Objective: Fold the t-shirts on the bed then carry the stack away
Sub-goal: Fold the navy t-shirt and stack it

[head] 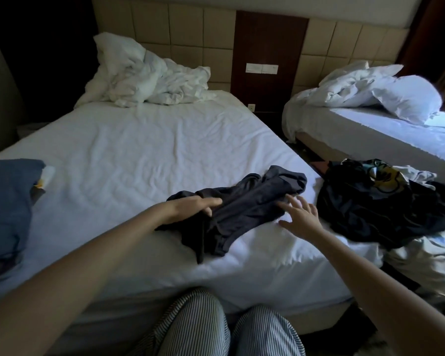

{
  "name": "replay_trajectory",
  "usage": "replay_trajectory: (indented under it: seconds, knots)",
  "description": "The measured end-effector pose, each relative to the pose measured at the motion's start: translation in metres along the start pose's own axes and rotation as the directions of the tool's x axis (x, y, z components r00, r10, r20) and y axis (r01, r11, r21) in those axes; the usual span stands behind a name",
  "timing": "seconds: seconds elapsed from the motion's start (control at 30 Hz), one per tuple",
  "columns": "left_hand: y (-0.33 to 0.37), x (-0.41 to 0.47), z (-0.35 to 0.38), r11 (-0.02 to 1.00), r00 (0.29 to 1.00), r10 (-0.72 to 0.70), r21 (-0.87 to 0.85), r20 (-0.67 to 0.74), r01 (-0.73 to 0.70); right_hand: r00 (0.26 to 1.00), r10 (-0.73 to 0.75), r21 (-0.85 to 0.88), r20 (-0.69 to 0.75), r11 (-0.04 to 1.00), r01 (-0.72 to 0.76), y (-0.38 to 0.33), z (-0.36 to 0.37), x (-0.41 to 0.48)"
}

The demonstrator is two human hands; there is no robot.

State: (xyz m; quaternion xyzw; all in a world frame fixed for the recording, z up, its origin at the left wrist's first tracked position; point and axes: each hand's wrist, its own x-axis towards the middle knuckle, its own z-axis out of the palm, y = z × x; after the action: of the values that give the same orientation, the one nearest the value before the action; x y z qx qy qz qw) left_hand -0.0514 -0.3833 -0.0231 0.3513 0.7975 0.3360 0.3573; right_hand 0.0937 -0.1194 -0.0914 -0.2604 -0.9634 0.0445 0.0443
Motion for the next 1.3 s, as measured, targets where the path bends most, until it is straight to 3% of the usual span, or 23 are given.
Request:
replay_trajectory:
  seconds: [0.1, 0.13, 0.17, 0.23, 0.3, 0.37, 0.47, 0.53, 0.6, 0.67, 0.73, 0.77, 0.87, 0.93, 1.0, 1.03, 1.07, 1.17, 1.23, 1.3]
  knots:
    - [0.009, -0.003, 0.014, 0.919, 1.000, -0.001, 0.394, -0.004, 0.002, 0.987, -0.145, -0.085, -0.066, 0.987, 0.140, 0.001, 0.003, 0.008]
    - [0.011, -0.003, 0.026, 0.822, 0.999, 0.036, 0.569, -0.033, -0.011, 0.970, -0.210, -0.098, -0.121, 0.975, 0.198, 0.001, 0.004, 0.008]
    - [0.011, -0.003, 0.040, 0.660, 0.994, 0.090, 0.751, -0.057, -0.016, 0.947, -0.271, -0.104, -0.170, 0.961, 0.256, 0.001, 0.004, 0.007]
    - [0.007, -0.004, 0.068, 0.357, 0.989, 0.148, 0.934, -0.028, -0.027, 0.915, -0.272, -0.011, -0.297, 0.959, 0.282, 0.004, 0.001, 0.003]
    - [0.003, -0.001, 0.076, 0.245, 0.989, 0.144, 0.969, -0.017, -0.019, 0.932, -0.144, 0.200, -0.332, 0.955, 0.219, 0.003, -0.012, -0.004]
    - [0.008, 0.003, 0.065, 0.315, 0.984, 0.175, 0.949, -0.043, -0.015, 0.947, -0.069, 0.379, -0.313, 0.905, 0.192, 0.004, -0.028, -0.007]
    - [0.022, 0.006, 0.033, 0.645, 0.958, 0.242, 0.763, -0.156, -0.039, 0.947, -0.003, 0.541, -0.322, 0.820, 0.186, 0.001, -0.056, -0.007]
    - [0.035, 0.004, 0.005, 0.801, 0.895, 0.328, 0.592, -0.303, -0.093, 0.934, 0.021, 0.593, -0.356, 0.778, 0.209, 0.000, -0.077, -0.007]
    - [0.052, -0.004, -0.026, 0.876, 0.825, 0.352, 0.466, -0.441, -0.125, 0.959, -0.084, 0.537, -0.271, 0.813, 0.223, 0.003, -0.104, -0.010]
    - [0.068, -0.016, -0.054, 0.914, 0.786, 0.343, 0.375, -0.515, -0.153, 0.964, -0.254, 0.297, -0.074, 0.917, 0.264, 0.008, -0.130, -0.008]
    - [0.082, -0.023, -0.072, 0.929, 0.765, 0.351, 0.303, -0.541, -0.212, 0.956, -0.294, 0.120, -0.002, 0.949, 0.292, 0.005, -0.156, -0.005]
    - [0.093, -0.029, -0.081, 0.929, 0.751, 0.366, 0.270, -0.550, -0.254, 0.951, -0.303, 0.113, -0.067, 0.944, 0.309, 0.000, -0.172, -0.003]
    - [0.124, -0.052, -0.101, 0.894, 0.708, 0.449, 0.281, -0.545, -0.350, 0.939, -0.200, 0.302, -0.281, 0.910, 0.284, -0.021, -0.218, -0.009]
    - [0.140, -0.071, -0.121, 0.790, 0.777, 0.491, 0.578, -0.394, -0.206, 0.929, -0.134, 0.525, -0.344, 0.793, 0.309, -0.029, -0.247, -0.012]
    - [0.148, -0.081, -0.140, 0.576, 0.839, 0.432, 0.817, -0.332, 0.026, 0.921, -0.130, 0.661, -0.367, 0.660, 0.357, -0.038, -0.267, -0.013]
    - [0.152, -0.085, -0.149, 0.537, 0.820, 0.437, 0.839, -0.369, 0.092, 0.916, -0.138, 0.666, -0.378, 0.646, 0.373, -0.042, -0.275, -0.012]
    - [0.156, -0.089, -0.158, 0.566, 0.775, 0.463, 0.817, -0.430, 0.115, 0.904, -0.145, 0.660, -0.403, 0.637, 0.397, -0.046, -0.281, -0.009]
    - [0.171, -0.105, -0.181, 0.835, 0.634, 0.453, 0.547, -0.627, -0.057, 0.857, -0.236, 0.499, -0.458, 0.730, 0.467, -0.055, -0.306, -0.006]
    - [0.177, -0.114, -0.189, 0.908, 0.612, 0.416, 0.339, -0.673, -0.245, 0.899, -0.371, 0.208, -0.231, 0.884, 0.418, -0.057, -0.322, -0.004]
    - [0.182, -0.118, -0.189, 0.907, 0.601, 0.415, 0.260, -0.683, -0.330, 0.950, -0.296, -0.198, -0.099, 0.941, 0.273, -0.058, -0.328, 0.002]
